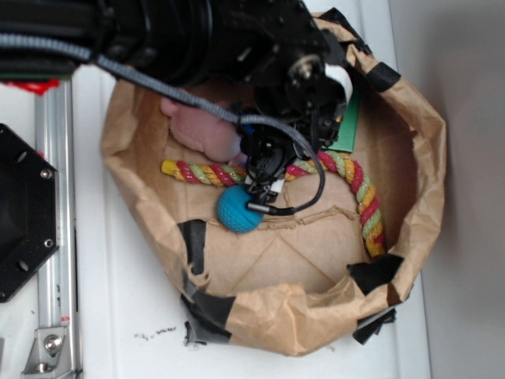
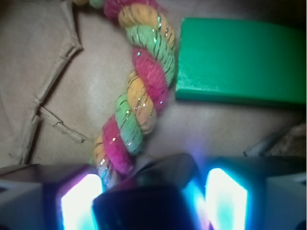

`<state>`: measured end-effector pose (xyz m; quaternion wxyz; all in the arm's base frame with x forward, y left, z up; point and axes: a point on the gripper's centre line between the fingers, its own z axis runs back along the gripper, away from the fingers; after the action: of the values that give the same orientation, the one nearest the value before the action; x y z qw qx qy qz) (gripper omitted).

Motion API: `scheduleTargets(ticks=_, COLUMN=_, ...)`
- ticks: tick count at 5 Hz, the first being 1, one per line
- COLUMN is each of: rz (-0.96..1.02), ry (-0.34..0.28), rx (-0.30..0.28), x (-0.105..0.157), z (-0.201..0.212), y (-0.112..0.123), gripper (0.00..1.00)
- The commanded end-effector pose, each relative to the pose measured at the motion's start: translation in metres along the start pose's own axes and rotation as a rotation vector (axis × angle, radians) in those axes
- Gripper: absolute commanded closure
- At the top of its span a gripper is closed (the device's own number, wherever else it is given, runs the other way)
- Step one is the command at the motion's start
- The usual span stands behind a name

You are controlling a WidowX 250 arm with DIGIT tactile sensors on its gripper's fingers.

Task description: Grab the black box.

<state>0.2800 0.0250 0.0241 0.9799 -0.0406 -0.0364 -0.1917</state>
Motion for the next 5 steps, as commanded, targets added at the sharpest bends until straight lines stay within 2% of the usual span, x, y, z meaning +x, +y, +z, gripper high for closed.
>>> scheduleTargets(ticks=1, rz=0.052, ry=-0.103, rx=0.151, x=0.005, z=0.069, y=0.018, gripper=1.0)
scheduleTargets(ticks=2, rz=0.021, ry=-0.2, rx=0.058, x=0.015, z=0.116, y=0.0, gripper=1.0)
scheduleTargets(ticks=3, rz=0.009, ry=-0.231, rx=-0.015, x=0.024, z=0.149, y=-0.019, gripper=1.0)
scheduleTargets(ticks=4, rz=0.042, ry=-0.165, rx=-0.06, x=0.029, z=0.154, y=-0.035, gripper=1.0)
scheduleTargets(ticks=5, rz=0.093, ry=-0.082, rx=-0.057, x=0.03, z=0.149, y=-0.049, gripper=1.0)
